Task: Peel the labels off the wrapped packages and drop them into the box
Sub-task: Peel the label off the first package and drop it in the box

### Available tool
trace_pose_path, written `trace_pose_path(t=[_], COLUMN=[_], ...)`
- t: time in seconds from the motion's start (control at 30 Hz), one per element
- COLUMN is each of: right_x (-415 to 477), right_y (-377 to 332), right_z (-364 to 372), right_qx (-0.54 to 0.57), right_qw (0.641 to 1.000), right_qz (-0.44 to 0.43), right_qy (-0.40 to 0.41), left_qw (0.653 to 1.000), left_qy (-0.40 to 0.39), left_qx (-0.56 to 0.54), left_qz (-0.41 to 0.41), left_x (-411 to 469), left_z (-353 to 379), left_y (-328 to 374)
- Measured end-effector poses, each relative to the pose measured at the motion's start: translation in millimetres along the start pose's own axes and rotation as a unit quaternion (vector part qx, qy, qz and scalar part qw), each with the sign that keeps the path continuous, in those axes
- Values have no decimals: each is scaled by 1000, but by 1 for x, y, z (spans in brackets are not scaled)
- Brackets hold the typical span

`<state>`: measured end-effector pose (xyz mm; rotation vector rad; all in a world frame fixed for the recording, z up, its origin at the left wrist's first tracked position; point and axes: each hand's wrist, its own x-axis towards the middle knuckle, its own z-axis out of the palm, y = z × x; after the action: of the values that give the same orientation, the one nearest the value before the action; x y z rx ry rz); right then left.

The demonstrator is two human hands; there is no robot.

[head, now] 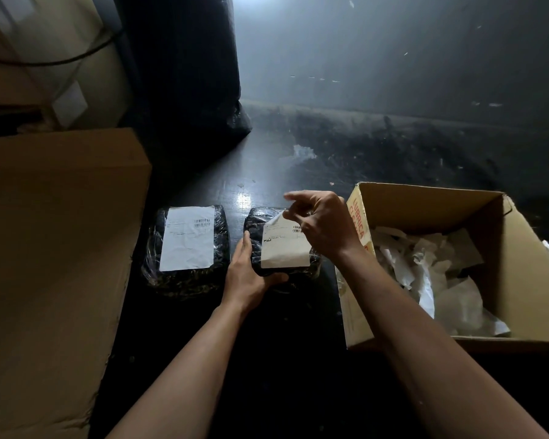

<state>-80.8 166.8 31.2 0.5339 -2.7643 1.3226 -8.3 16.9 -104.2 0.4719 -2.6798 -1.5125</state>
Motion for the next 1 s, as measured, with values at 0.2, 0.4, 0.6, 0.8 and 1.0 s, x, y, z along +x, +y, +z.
trace_pose_path(t=[0.2, 0.4, 0.6, 0.8, 1.0], right_x=[4, -3, -12, -21, 20], right_y=[-5, -8, -10, -15, -44], right_z=[2, -3, -9, -14, -60], right_qx=[-14, -2, 22, 54, 34], right_qw=[999, 999, 999, 998, 996], right_qz=[-4, -17, -22, -16, -74], right_qy=[-28, -35, -23, -10, 44], left_qw=[1000, 1000, 1000, 1000, 999], left_qy=[1, 2, -5, -7, -10], left_qx=[-4, -8, -10, 0, 31], left_qz=[-1, 4, 6, -8, -14], left_x=[1, 0, 0, -1, -4], left_z=[-1, 0, 0, -1, -1], left_y=[0, 1, 2, 3, 9])
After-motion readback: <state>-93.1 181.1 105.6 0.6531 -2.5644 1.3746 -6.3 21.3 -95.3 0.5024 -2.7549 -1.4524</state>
